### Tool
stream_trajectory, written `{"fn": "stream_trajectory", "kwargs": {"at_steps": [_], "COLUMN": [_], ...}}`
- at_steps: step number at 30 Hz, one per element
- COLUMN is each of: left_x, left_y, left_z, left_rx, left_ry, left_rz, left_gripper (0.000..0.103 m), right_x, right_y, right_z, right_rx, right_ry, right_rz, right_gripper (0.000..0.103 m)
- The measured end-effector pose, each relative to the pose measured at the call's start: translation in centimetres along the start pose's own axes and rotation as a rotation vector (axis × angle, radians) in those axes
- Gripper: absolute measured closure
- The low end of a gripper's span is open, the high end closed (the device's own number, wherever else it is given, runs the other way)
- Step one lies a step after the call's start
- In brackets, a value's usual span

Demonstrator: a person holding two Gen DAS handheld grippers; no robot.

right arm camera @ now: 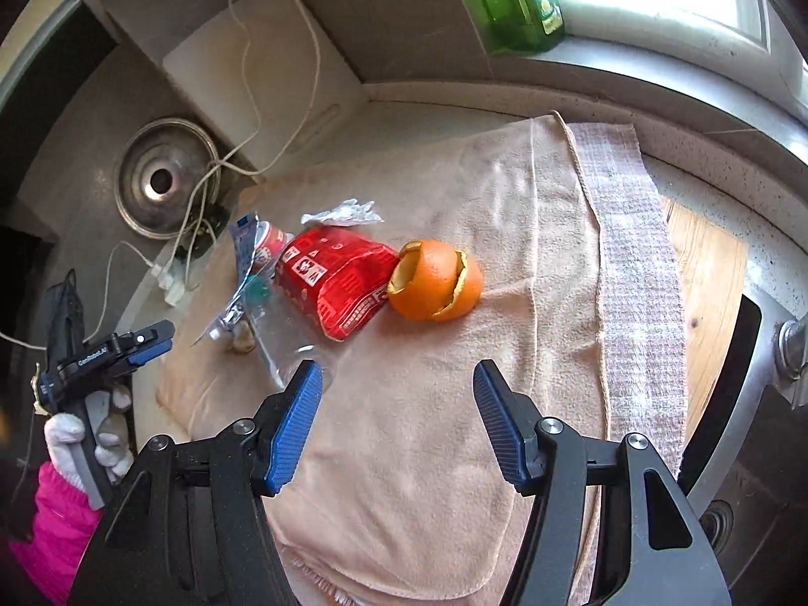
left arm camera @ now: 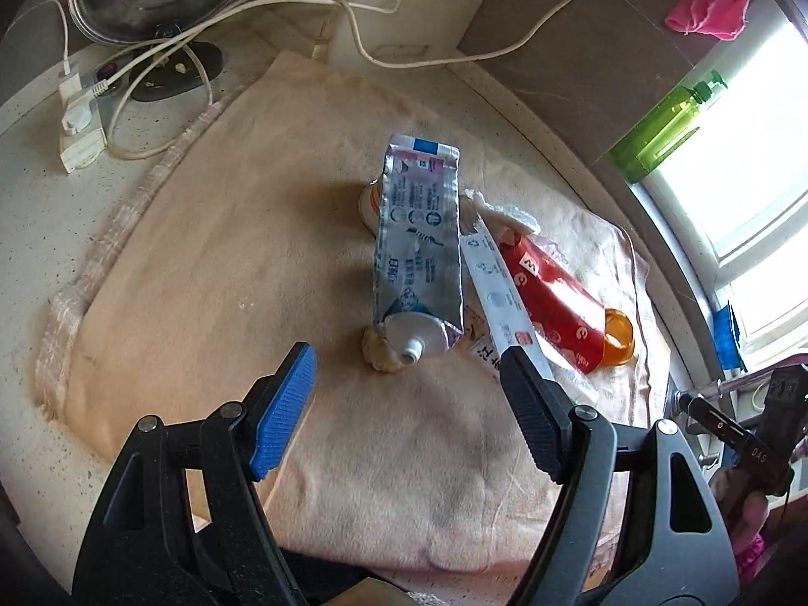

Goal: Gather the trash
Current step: 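Grasp the silver toothpaste tube with the left tool while the right tool grasps the orange peel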

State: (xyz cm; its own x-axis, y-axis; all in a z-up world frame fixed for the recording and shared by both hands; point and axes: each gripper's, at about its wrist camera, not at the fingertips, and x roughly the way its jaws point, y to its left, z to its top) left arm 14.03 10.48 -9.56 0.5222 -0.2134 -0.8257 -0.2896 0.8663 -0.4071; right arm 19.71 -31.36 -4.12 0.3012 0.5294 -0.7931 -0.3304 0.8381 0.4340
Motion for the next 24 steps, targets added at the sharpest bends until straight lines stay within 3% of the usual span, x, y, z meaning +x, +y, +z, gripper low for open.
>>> {"fn": "stream_trajectory", "kwargs": {"at_steps": [6,11,24], "left_x": [3.8,6.3,9.5], "left_y": [0.2,-0.1,-1.0], "left_z": [3.1,4.5,5.6], "left_rx": [-0.055,-0.044,-0.005], "left_ry": [0.098,0.17,0.224], "left_rz": [-0.026,-0.014,0.01], "left_gripper": [0.024,0.022,0.022], "right_x": [2.5,3.8,6.5], "right_y": [-3.2,-4.4,-4.9], "right_z": [1.6,2.4,3.8], "right_rx": [0.136,0.175,0.198], "right_ry": [0.046,0.066,0.104], "right_rz": [0.08,0.086,0.09], "right_gripper": [0.041,0.041,0.042]}}
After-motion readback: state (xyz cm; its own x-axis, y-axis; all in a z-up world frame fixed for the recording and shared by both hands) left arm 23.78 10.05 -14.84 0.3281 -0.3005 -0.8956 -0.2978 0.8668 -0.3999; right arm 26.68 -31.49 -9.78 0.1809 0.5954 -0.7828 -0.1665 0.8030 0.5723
